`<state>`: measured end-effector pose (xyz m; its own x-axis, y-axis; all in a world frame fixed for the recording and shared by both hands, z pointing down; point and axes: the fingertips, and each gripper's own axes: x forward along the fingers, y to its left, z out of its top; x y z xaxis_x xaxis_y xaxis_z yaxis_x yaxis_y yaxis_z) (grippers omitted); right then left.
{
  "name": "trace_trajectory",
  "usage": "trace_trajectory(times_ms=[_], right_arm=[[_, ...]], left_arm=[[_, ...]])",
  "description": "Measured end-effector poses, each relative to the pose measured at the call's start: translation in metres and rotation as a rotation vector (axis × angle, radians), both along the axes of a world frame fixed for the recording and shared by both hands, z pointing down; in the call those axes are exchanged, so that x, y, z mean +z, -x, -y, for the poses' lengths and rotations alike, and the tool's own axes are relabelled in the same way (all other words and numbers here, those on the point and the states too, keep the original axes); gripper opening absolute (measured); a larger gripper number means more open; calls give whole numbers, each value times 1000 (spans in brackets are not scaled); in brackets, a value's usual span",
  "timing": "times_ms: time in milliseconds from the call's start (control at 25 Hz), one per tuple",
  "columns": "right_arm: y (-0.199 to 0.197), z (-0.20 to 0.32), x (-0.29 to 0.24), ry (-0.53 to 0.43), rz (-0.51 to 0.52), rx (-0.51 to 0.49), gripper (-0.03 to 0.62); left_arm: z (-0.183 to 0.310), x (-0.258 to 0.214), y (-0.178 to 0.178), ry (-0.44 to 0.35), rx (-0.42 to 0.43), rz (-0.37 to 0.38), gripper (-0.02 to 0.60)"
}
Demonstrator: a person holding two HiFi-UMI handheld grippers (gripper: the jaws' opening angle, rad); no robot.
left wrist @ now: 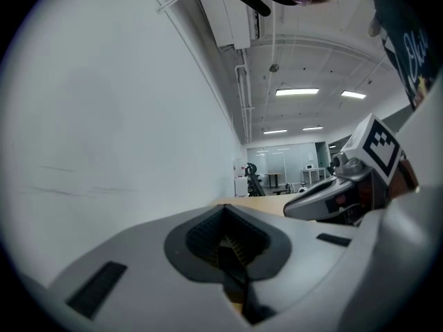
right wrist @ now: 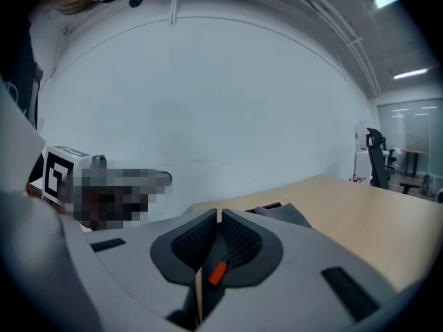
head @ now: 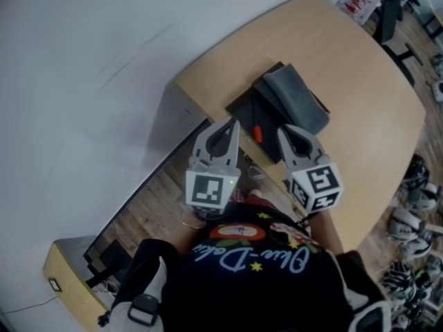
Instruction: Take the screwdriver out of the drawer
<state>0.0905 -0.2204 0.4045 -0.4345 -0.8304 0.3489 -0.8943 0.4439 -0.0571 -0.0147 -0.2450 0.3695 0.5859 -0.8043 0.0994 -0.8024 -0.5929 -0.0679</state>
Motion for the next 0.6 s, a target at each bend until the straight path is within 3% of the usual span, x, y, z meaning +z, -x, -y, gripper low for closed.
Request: trace_trajectory(times_ms=[160,280,600], right_arm=[[8,18,15,51,7,51,2],[12,28,36,108,-22,77,8],[17,48,78,236,-85,155,34]], left_arm=[[27,6,3,7,73,41,0],[46,13,9,29,90,19,0],[76,26,11,31,194,50,0]])
